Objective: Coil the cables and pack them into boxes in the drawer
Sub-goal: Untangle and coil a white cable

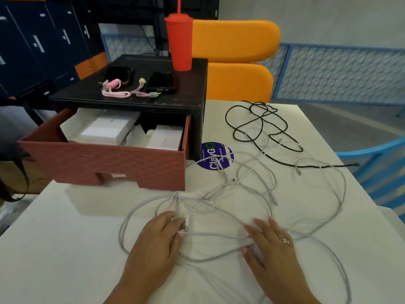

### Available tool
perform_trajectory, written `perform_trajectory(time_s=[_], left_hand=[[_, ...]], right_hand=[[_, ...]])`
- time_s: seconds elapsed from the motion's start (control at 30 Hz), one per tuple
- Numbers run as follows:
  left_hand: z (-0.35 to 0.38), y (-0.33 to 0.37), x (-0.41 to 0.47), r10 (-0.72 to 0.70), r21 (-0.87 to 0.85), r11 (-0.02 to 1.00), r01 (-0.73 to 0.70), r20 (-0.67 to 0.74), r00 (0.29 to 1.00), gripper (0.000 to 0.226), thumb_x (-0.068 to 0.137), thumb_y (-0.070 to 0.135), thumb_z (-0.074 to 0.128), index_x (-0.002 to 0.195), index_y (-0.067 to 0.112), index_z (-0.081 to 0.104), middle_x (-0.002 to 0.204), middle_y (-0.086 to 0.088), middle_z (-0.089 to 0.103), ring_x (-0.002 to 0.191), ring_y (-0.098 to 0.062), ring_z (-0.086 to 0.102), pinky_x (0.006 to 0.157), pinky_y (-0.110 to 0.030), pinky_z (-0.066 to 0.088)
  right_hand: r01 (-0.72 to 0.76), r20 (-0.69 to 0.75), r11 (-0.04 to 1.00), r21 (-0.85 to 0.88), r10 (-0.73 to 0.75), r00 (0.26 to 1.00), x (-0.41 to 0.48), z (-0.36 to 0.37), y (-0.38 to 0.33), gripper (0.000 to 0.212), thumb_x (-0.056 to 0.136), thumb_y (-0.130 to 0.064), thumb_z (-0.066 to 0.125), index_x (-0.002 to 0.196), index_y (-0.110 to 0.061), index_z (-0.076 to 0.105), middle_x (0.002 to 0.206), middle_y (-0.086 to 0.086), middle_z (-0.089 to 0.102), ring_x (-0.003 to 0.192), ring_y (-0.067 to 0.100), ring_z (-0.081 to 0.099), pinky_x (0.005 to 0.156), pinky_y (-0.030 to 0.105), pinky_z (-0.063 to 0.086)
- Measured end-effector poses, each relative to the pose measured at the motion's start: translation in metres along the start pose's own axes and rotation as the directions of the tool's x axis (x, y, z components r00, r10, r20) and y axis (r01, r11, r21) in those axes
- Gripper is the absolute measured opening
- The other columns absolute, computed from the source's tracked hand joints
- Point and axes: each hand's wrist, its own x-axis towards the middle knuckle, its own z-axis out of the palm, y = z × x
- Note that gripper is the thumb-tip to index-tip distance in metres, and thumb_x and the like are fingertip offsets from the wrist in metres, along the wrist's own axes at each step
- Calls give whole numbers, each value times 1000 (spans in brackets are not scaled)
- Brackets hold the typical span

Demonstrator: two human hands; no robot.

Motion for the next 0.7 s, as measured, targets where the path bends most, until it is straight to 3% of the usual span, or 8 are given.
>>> perform_trajectory(time_s=[0.07,0.13,0.3,0.4,0.47,0.53,0.6,0.7], left_hand=[[0,2,0,4,0,1000,-4,0,1000,41,89,38,34,106,20,66,112,2,61,99,-16,60,86,-24,43],[0,3,0,14,-5,1000,-14,-10,1000,42,90,39,33,105,20,67,112,3,61,97,-16,61,84,-25,44],[2,1,4,51,2,999,-51,-61,997,35,90,37,35,100,24,66,105,11,61,89,-12,61,76,-20,45],[3,-1,4,63,0,998,-63,-76,995,39,89,34,32,101,23,67,105,10,62,88,-12,61,74,-16,43],[3,-2,6,62,-1,998,-62,-88,994,40,88,34,29,102,24,65,105,12,60,89,-11,60,72,-20,44],[3,-4,6,62,-3,998,-63,-117,991,41,87,36,27,102,23,64,102,12,60,88,-11,59,71,-22,44],[3,-8,6,32,-55,998,-41,-161,986,45,87,41,24,101,22,63,97,14,58,89,-11,57,72,-19,40],[-3,-3,4,-63,-223,975,10,-231,971,36,90,44,29,92,27,60,86,17,62,85,-1,56,74,-14,40]], right_hand=[[5,-24,1000,20,-5,1000,1,-1,1,34,81,-51,41,103,-31,57,110,-2,66,115,24,49,93,41,43],[7,-27,998,61,-5,1000,1,-2,-1,27,76,-49,44,98,-35,50,105,-4,66,109,27,59,90,42,46],[46,-62,981,189,-35,998,4,-1,2,19,76,-46,46,92,-37,44,94,-11,61,105,24,60,94,34,33],[116,-126,967,226,-89,988,5,-3,2,16,79,-39,47,94,-33,44,92,-16,48,100,10,48,109,20,22],[125,-160,966,227,-89,983,5,-5,1,20,78,-34,51,97,-31,46,98,-13,47,105,14,44,107,17,24],[90,-166,975,202,-57,984,2,-6,1,35,73,-21,65,102,-30,49,105,-4,50,110,23,45,96,25,36],[16,-136,980,199,11,991,-2,-9,1,51,66,-6,76,108,-25,55,110,7,53,106,28,53,85,30,38],[-147,-62,956,254,168,984,-7,-21,2,46,77,-12,71,121,-20,57,124,6,46,108,25,53,85,25,35]])
